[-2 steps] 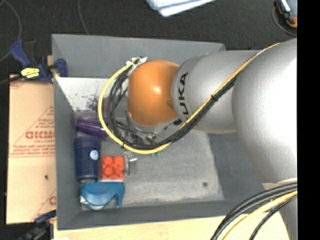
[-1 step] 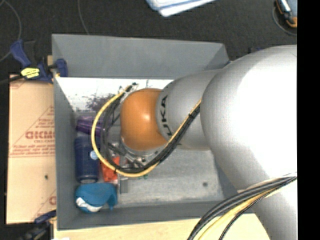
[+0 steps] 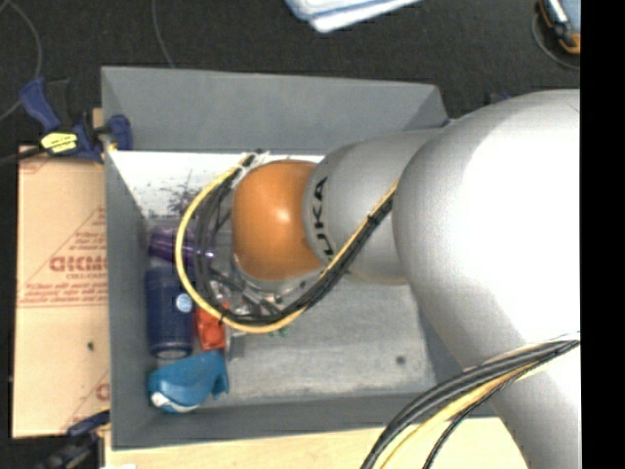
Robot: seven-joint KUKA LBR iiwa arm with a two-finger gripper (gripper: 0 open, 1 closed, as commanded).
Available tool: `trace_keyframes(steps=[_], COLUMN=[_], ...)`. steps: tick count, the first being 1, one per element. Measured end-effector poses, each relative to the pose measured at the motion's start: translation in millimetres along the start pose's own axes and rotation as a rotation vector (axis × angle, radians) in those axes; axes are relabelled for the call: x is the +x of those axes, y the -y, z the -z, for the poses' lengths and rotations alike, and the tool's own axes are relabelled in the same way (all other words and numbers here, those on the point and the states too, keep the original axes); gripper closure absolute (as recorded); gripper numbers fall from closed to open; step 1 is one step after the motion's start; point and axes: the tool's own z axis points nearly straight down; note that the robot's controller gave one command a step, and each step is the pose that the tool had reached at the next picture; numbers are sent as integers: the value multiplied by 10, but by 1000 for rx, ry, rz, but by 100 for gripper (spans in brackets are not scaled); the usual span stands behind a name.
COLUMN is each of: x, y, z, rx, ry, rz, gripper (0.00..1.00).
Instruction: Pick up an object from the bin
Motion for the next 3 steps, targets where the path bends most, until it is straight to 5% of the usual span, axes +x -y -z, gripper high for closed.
trace_keyframes(steps=[3], x=[-1], y=[5], z=[34], rx=[0], ry=[3], rz=[-1], gripper=[100])
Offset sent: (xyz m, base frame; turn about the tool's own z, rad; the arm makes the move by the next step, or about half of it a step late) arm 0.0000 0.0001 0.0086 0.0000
